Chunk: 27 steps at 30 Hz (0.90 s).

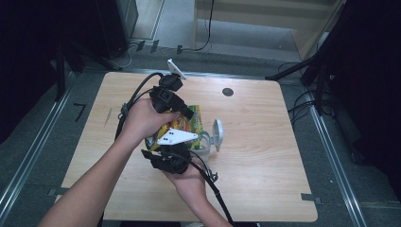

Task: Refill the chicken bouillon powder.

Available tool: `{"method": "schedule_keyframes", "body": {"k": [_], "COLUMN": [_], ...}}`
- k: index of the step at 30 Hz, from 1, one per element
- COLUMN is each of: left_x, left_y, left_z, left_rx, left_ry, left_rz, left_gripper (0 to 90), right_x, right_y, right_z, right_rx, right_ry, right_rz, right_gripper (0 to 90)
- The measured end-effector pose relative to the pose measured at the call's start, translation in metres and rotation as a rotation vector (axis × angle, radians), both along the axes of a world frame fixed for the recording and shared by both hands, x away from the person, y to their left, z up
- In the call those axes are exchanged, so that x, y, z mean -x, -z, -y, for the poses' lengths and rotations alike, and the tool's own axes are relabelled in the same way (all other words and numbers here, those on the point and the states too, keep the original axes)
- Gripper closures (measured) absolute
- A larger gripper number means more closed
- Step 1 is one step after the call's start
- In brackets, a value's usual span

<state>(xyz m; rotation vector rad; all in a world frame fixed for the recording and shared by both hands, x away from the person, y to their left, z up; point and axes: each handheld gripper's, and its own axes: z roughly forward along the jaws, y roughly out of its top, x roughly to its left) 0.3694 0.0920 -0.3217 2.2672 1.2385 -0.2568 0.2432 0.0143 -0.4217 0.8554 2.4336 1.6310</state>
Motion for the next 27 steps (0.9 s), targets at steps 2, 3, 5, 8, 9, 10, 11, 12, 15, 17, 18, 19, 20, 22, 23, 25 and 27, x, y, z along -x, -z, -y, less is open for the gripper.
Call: {"method": "schedule_keyframes", "body": {"k": [2, 3, 5, 8, 9, 10, 11, 12, 15, 17, 18, 19, 20, 22, 23, 25, 27], "left_x": [0.0, 0.0, 0.0001, 0.0002, 0.0002, 0.0002, 0.0003, 0.0003, 0.0002, 0.0002, 0.0003, 0.0003, 0.0003, 0.0003, 0.0003, 0.0005, 0.0012], "left_y": [-0.0001, -0.0001, -0.0001, 0.0, 0.0, 0.0, 0.0001, 0.0, -0.0002, -0.0002, -0.0003, -0.0003, -0.0003, -0.0004, -0.0006, -0.0011, -0.002], "left_z": [0.0, 0.0001, 0.0003, 0.0003, 0.0003, 0.0003, 0.0004, 0.0005, 0.0005, 0.0006, 0.0008, 0.0008, 0.0008, 0.0011, 0.0015, 0.002, 0.003], "left_rx": [0.001, 0.001, 0.001, 0.0, 0.001, 0.0, 0.0, 0.0, 0.001, 0.001, 0.001, 0.002, 0.002, 0.001, -0.002, -0.003, -0.003], "left_ry": [0.0, 0.0, 0.0, 0.0, 0.0, 0.0, 0.0, -0.001, 0.0, -0.001, -0.002, -0.001, -0.001, -0.001, 0.001, 0.005, 0.007], "left_rz": [0.0, 0.0, 0.001, 0.001, 0.002, 0.002, 0.002, 0.001, 0.001, 0.002, 0.001, 0.0, 0.0, 0.0, 0.001, 0.002, 0.005], "left_gripper": [80.0, 80.0, 80.0, 80.0, 80.0, 80.0, 80.0, 80.0, 80.0, 80.0, 80.0, 80.0, 80.1, 80.1, 80.1, 80.1, 80.1], "right_x": [0.0, 0.0, 0.0, 0.0, 0.0001, 0.0001, 0.0001, 0.0001, 0.0, 0.0, 0.0, 0.0001, 0.0, 0.0001, 0.0001, 0.0003, 0.0002], "right_y": [-0.0001, -0.0001, -0.0001, -0.0001, -0.0001, -0.0001, -0.0001, -0.0001, -0.0002, -0.0002, -0.0003, -0.0003, -0.0003, -0.0003, -0.0003, -0.0006, -0.0008], "right_z": [0.0, 0.0, 0.0001, 0.0, 0.0, 0.0, 0.0, 0.0, 0.0001, 0.0002, 0.0002, 0.0002, 0.0003, 0.0003, 0.0004, 0.0005, 0.0006], "right_rx": [0.0, -0.001, -0.001, -0.001, -0.001, 0.0, -0.001, -0.001, -0.001, -0.001, -0.002, -0.003, -0.003, -0.003, -0.004, -0.004, -0.006], "right_ry": [0.001, 0.001, 0.001, 0.002, 0.001, 0.001, 0.001, 0.001, 0.002, 0.002, 0.002, 0.003, 0.002, 0.003, 0.003, 0.005, 0.007], "right_rz": [0.0, -0.001, -0.001, -0.001, -0.001, 0.0, -0.001, -0.001, -0.001, -0.001, -0.001, -0.001, -0.001, -0.002, -0.001, -0.003, -0.003], "right_gripper": [69.8, 69.9, 69.9, 69.9, 69.9, 69.8, 69.9, 69.9, 69.9, 69.9, 69.9, 69.9, 69.9, 69.9, 70.0, 70.0, 70.0]}}
